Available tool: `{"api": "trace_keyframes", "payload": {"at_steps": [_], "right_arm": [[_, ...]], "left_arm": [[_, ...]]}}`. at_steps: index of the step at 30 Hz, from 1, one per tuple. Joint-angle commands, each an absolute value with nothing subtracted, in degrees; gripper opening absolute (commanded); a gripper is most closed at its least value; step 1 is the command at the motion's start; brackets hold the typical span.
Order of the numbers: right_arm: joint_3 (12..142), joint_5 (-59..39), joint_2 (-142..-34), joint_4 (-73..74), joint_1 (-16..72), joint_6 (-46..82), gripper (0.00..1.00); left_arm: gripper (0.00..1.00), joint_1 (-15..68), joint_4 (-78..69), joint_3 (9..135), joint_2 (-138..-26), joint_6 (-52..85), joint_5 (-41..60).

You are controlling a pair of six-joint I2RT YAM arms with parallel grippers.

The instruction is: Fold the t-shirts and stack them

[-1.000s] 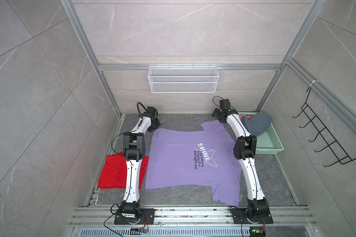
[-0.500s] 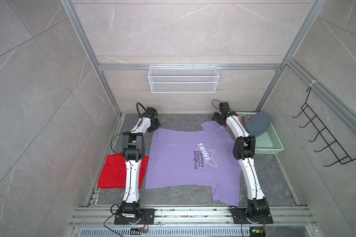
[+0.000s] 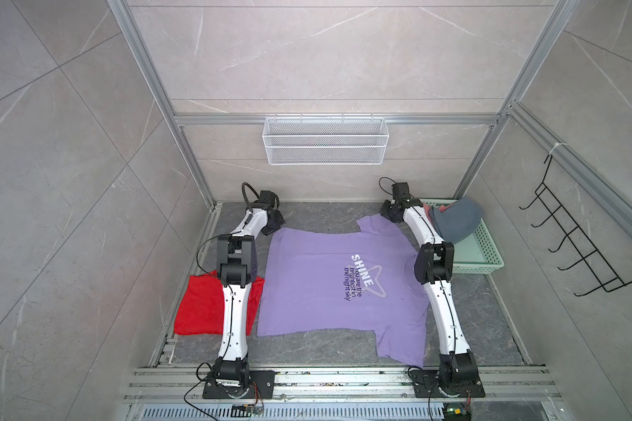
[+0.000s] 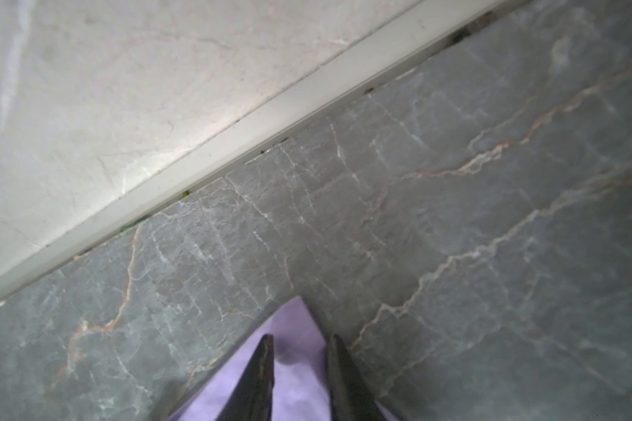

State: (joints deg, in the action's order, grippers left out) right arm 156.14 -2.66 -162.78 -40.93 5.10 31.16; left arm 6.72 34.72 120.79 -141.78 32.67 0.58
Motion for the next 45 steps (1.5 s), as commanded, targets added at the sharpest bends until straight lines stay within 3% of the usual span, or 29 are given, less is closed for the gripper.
{"api": "trace_keyframes", "payload": {"at_steps": [1, 5, 17, 35, 45], "right_arm": [[156.6, -2.9, -165.3, -44.2, 4.8, 32.5, 0.12], [155.9, -2.5, -163.9, -43.9, 4.8, 31.4, 0.01], [149.6, -2.6, -149.6, -37.7, 4.9, 24.1, 0.0], [97.9, -2.5, -114.3, -20.7, 4.8, 21.4, 0.0], [76.1, -4.1, -95.3, -19.2, 4.9, 24.8, 0.0]], "left_arm": [[0.0, 6.6, 36.5, 119.3, -138.7, 33.6, 1.4], [0.0, 6.6, 35.7, 118.6, -138.3, 34.0, 1.5], [0.0, 6.5, 29.2, 117.7, -134.1, 35.4, 2.8], [0.0, 6.5, 22.9, 97.8, -116.6, 32.7, -1.9], [0.0, 6.4, 23.2, 88.5, -110.4, 32.1, -3.2]]}}
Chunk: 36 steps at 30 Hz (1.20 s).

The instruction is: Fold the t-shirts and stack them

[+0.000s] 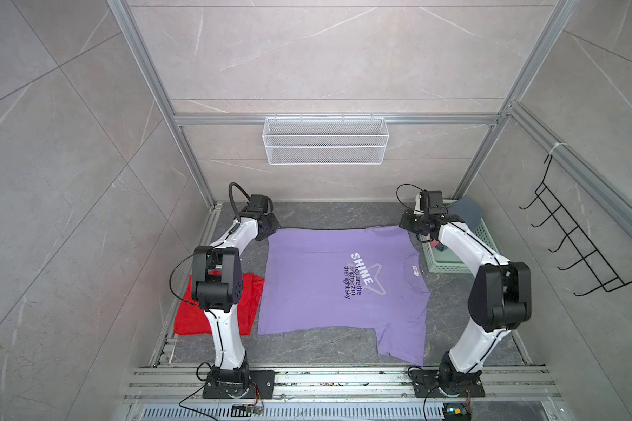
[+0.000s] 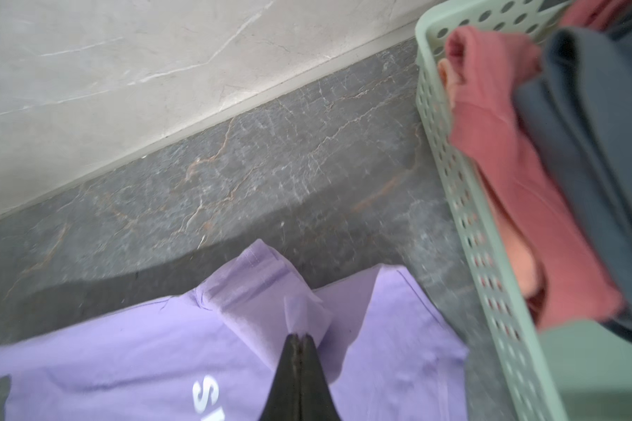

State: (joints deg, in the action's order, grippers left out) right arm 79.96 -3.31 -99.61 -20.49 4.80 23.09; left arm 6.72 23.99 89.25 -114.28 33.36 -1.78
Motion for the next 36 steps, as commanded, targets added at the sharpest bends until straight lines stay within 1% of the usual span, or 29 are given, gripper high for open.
{"api": "trace_keyframes", "payload": {"at_steps": [1, 8, 14, 19, 25, 28, 29, 30, 31, 32, 33, 34, 36], "right_arm": [[74.6, -4.3, -94.0, -19.3, 4.9, 25.0, 0.0], [62.8, -4.7, -84.9, -20.6, 6.2, 26.5, 0.0], [56.6, -3.4, -79.4, -22.5, 6.7, 27.3, 0.0], [52.4, -2.6, -77.0, -22.5, 6.9, 27.8, 0.0], [47.4, -3.2, -76.1, -23.1, 8.0, 28.2, 0.0], [45.5, -1.2, -72.6, -24.9, 8.8, 29.3, 0.05], [45.2, -0.3, -71.0, -25.4, 8.8, 29.7, 0.11], [45.3, 0.3, -69.9, -26.0, 8.8, 29.7, 0.21], [45.8, 0.8, -68.8, -26.8, 8.8, 29.7, 0.3], [46.5, 1.0, -68.2, -27.5, 8.8, 29.4, 0.33], [47.3, 0.9, -68.0, -28.1, 8.8, 29.1, 0.35], [48.4, 0.6, -68.1, -28.6, 8.8, 28.9, 0.37], [50.1, -0.6, -68.7, -28.3, 8.8, 28.8, 0.41]], "left_arm": [[0.0, 6.4, 23.6, 88.1, -110.2, 32.0, -3.1], [0.0, 6.4, 25.1, 82.6, -106.0, 34.3, -5.4], [0.0, 6.4, 25.0, 76.1, -101.8, 34.6, -5.4], [0.0, 6.4, 22.6, 70.3, -100.1, 35.7, -4.6], [0.0, 6.5, 22.9, 66.6, -99.7, 36.2, -3.9], [0.0, 6.5, 23.4, 63.8, -97.3, 37.6, -5.3], [0.0, 6.5, 23.7, 62.9, -96.4, 38.2, -5.7], [0.06, 6.5, 24.1, 62.3, -95.6, 38.5, -6.2], [0.18, 6.5, 24.9, 62.0, -94.9, 38.9, -6.9], [0.28, 6.5, 25.6, 61.9, -94.4, 39.0, -7.6], [0.34, 6.5, 26.4, 62.0, -94.1, 39.1, -8.2], [0.39, 6.5, 27.1, 62.3, -93.8, 39.3, -8.8], [0.41, 6.5, 28.1, 62.9, -93.3, 39.5, -9.5]]}}
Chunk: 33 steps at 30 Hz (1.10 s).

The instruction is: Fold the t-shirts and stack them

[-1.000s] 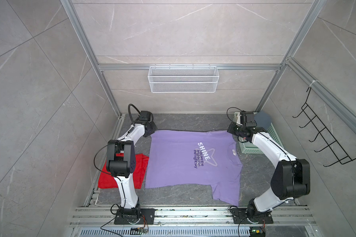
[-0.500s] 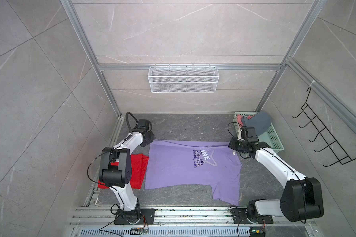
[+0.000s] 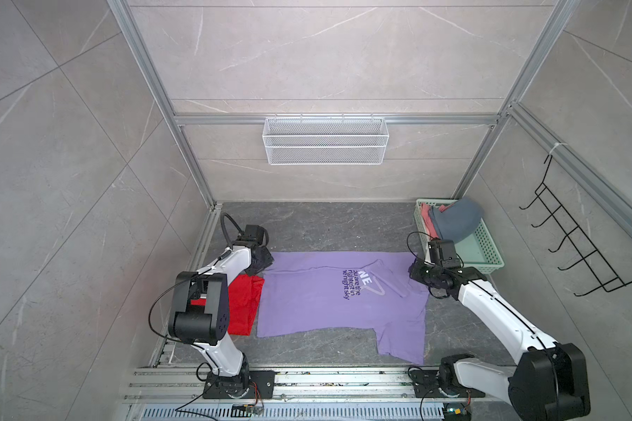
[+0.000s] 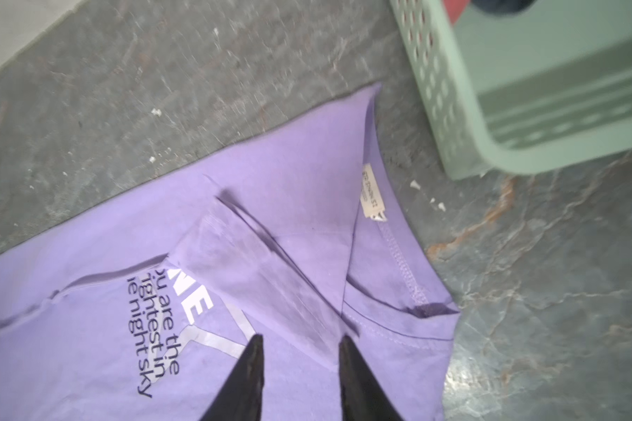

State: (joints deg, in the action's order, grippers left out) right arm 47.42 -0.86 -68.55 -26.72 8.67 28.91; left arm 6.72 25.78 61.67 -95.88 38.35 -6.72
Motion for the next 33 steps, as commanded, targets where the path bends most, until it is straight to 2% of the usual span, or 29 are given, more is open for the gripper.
{"api": "trace_keyframes", "payload": {"at_steps": [1, 7, 14, 19, 33], "right_arm": [[50.7, -1.9, -69.4, -27.6, 9.0, 29.0, 0.42], [52.8, -4.4, -79.2, -20.1, 13.2, 30.4, 0.43], [57.8, -0.1, -93.5, -13.2, 17.1, 32.3, 0.45], [60.3, 1.6, -98.8, -11.4, 17.1, 32.3, 0.45], [63.6, -1.6, -107.8, -9.9, 17.6, 32.7, 0.42]], "left_arm": [[0.42, 6.5, 28.3, 63.2, -93.1, 39.4, -9.5], [0.42, 6.5, 27.2, 64.2, -92.3, 39.5, -7.3], [0.44, 7.1, 25.9, 64.8, -91.5, 38.4, -4.6], [0.44, 7.2, 26.1, 64.3, -91.0, 38.3, -4.6], [0.44, 7.2, 26.5, 65.6, -92.3, 37.9, -5.1]]}}
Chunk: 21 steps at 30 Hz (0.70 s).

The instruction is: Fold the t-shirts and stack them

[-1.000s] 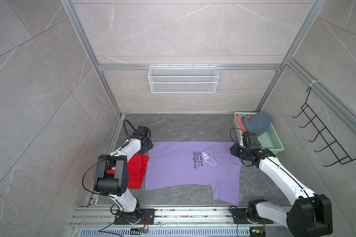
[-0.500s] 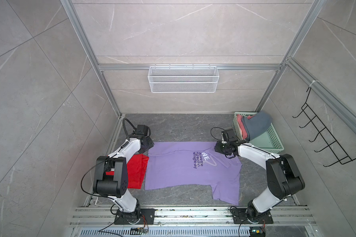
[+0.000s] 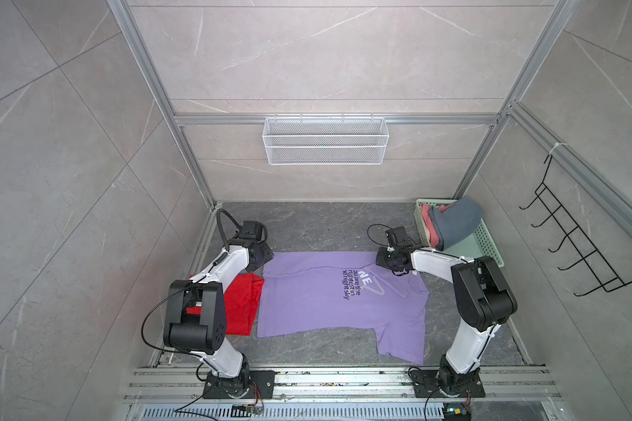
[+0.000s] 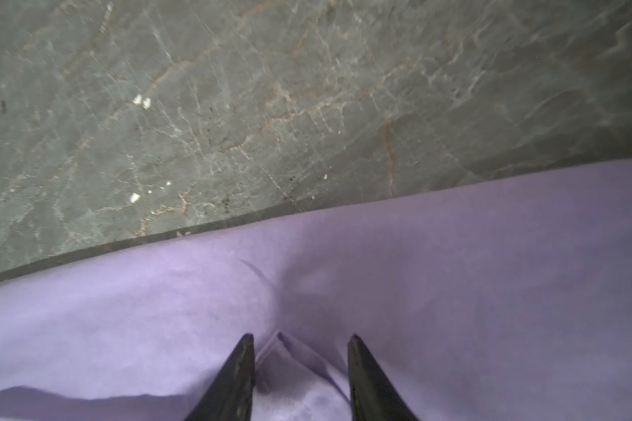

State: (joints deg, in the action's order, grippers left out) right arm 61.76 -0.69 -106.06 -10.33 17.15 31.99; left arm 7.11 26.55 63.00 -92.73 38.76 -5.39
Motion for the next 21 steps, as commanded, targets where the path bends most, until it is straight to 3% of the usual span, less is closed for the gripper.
{"api": "trace_keyframes", "payload": {"at_steps": [1, 4, 9, 21], "right_arm": [[64.1, -2.0, -108.3, -10.4, 17.7, 32.9, 0.38], [64.0, -2.3, -107.8, -10.9, 18.2, 33.7, 0.2], [62.0, -2.4, -104.0, -12.1, 18.9, 34.4, 0.03], [56.3, -2.6, -89.9, -20.1, 23.4, 40.9, 0.01]], "left_arm": [[0.44, 7.2, 26.6, 65.8, -92.4, 37.9, -5.0], [0.44, 7.2, 26.9, 66.0, -92.6, 37.7, -5.0], [0.44, 7.2, 27.2, 65.5, -92.3, 37.7, -5.6], [0.44, 7.2, 27.8, 64.5, -92.0, 38.1, -6.1]]}}
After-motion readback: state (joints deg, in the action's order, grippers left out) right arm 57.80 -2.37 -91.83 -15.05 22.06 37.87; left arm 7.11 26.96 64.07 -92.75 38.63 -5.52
